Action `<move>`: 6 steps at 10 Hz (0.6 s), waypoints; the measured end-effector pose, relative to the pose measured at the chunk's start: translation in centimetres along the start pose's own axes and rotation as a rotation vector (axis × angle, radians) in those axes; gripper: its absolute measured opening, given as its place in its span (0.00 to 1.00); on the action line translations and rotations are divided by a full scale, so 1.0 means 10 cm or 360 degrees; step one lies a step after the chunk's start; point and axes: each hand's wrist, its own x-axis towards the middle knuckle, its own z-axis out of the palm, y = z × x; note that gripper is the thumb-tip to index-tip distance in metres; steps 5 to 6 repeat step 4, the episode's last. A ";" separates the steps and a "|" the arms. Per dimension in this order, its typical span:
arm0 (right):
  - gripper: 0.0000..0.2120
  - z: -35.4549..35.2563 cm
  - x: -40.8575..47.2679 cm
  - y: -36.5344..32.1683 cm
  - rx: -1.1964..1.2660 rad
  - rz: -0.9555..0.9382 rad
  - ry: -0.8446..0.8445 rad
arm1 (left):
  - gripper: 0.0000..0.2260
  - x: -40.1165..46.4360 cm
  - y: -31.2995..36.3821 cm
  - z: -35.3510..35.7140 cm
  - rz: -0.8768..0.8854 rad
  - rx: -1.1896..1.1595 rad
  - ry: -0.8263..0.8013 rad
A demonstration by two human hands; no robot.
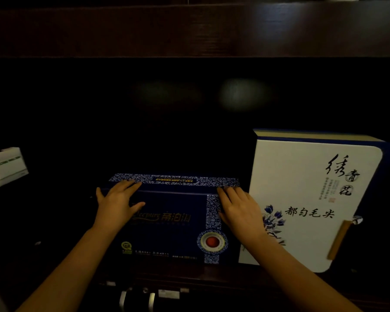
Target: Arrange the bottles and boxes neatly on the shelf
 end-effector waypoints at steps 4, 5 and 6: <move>0.24 -0.59 -0.01 0.49 0.0624 -0.0061 -0.0654 | 0.33 0.21 1.00 -0.55 0.0098 -0.0126 -0.0971; 0.24 -0.59 -0.01 0.49 0.0624 -0.0061 -0.0654 | 0.33 0.21 1.00 -0.55 0.0098 -0.0126 -0.0971; 0.24 -0.59 -0.01 0.49 0.0624 -0.0061 -0.0654 | 0.33 0.21 1.00 -0.55 0.0098 -0.0126 -0.0971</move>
